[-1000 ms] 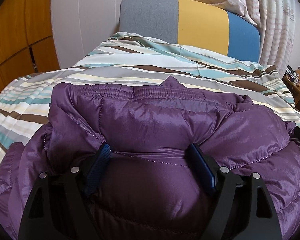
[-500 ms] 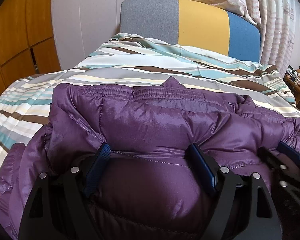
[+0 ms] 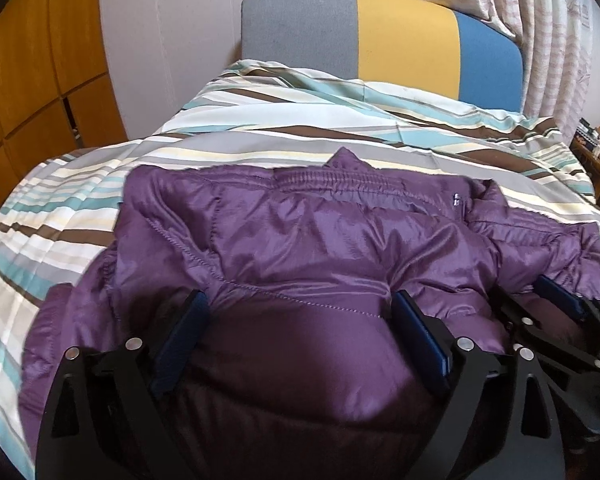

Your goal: Fold large clothes

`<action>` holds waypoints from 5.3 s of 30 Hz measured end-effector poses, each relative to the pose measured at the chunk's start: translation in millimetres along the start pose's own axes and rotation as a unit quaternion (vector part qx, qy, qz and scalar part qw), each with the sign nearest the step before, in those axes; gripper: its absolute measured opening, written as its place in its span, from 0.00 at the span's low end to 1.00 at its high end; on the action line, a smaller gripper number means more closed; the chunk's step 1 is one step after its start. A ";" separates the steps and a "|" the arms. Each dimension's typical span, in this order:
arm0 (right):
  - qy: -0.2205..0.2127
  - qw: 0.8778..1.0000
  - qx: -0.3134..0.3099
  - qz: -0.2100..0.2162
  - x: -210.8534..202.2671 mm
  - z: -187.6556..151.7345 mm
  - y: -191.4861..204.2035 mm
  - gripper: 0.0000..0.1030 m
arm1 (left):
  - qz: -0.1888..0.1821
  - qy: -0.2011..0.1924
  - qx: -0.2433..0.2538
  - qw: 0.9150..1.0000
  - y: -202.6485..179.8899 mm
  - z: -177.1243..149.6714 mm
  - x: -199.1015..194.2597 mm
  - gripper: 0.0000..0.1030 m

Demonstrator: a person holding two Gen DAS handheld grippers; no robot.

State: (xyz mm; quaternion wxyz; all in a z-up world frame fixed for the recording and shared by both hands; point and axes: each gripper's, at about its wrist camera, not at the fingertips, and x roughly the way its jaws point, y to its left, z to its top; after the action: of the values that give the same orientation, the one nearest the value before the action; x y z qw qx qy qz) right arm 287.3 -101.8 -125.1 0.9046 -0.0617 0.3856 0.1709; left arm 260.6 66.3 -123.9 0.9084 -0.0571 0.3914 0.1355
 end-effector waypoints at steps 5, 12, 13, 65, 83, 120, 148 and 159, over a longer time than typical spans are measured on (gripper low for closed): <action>-0.002 1.000 0.002 0.003 -1.5 -0.4 -2.2 0.59 | 0.073 -0.005 -0.012 0.997 34.1 6.0 -4.2 0.90; -0.005 1.000 0.001 0.003 -3.9 -1.7 -1.3 0.60 | 0.039 0.029 -0.114 0.992 81.9 -8.1 21.3 0.97; -0.004 1.000 0.001 0.002 -3.7 -1.6 -1.1 0.60 | 0.045 0.034 -0.106 0.993 78.5 -7.4 23.4 0.97; -0.022 0.994 -0.060 0.084 -122.6 -106.9 46.0 0.18 | -0.157 -0.017 -0.285 0.945 116.0 -143.5 -101.9 0.70; -0.021 0.995 -0.052 0.084 -116.7 -115.1 43.8 0.17 | -0.154 -0.032 -0.401 0.902 117.0 -119.3 -81.7 0.22; -0.078 0.969 0.227 -0.065 -200.1 -157.1 -150.5 0.65 | -0.020 -0.242 0.088 0.966 -52.7 -59.8 -184.9 0.17; -0.031 0.955 0.199 -0.219 -197.4 -158.8 -185.2 0.76 | -0.099 -0.211 0.243 0.942 -192.5 -76.1 -158.0 0.17; -0.029 0.951 0.219 -0.217 -197.3 -160.2 -192.4 0.76 | -0.128 -0.157 0.318 0.926 -232.1 -113.2 -125.9 0.20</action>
State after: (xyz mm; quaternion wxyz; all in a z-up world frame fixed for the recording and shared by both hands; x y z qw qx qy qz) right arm 120.4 -372.1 -98.4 0.9220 0.0606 0.3643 -0.1165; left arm 166.6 -204.8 -110.8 0.9382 0.2072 0.2560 -0.1063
